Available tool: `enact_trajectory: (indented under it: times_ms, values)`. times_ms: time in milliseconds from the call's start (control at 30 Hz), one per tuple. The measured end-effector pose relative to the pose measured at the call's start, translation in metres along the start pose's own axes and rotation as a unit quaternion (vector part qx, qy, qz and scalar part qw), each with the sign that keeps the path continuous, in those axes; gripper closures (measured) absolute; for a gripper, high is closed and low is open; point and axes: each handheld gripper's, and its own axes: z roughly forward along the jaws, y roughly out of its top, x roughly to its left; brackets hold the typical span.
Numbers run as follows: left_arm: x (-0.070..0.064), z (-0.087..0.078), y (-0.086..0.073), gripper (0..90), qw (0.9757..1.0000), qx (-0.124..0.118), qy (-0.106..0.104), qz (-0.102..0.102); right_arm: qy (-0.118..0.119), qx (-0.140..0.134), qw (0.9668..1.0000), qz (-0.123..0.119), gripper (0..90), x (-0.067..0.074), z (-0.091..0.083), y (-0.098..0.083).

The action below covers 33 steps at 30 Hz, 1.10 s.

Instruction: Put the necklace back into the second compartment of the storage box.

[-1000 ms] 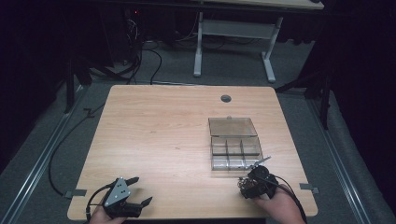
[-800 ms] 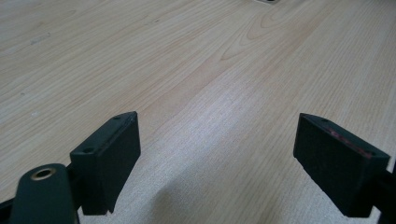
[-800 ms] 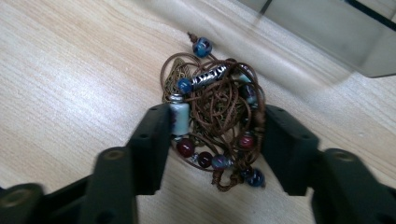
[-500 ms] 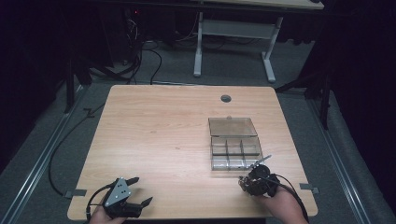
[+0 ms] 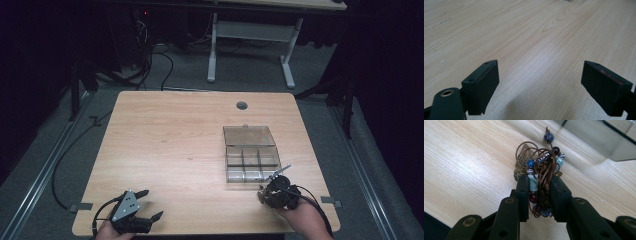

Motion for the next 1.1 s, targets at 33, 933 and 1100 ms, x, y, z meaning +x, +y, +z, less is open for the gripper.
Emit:
enact_trajectory:
  times_ms: [33,933,1100]
  values:
    - [0.0,0.0,0.0,15.3,1.0,0.0,0.0,0.0,0.002,-0.001,1.0,0.001,71.9,0.0,-0.001,0.0]
    - [0.0,0.0,0.0,15.3,1.0,-0.003,-0.001,-0.001,0.006,-0.016,0.9997,-0.016,71.9,0.001,-0.049,0.014]
    - [0.0,0.0,0.0,15.3,1.0,-0.003,-0.001,-0.001,0.006,-0.017,0.9997,-0.017,71.8,0.0,-0.056,0.019]
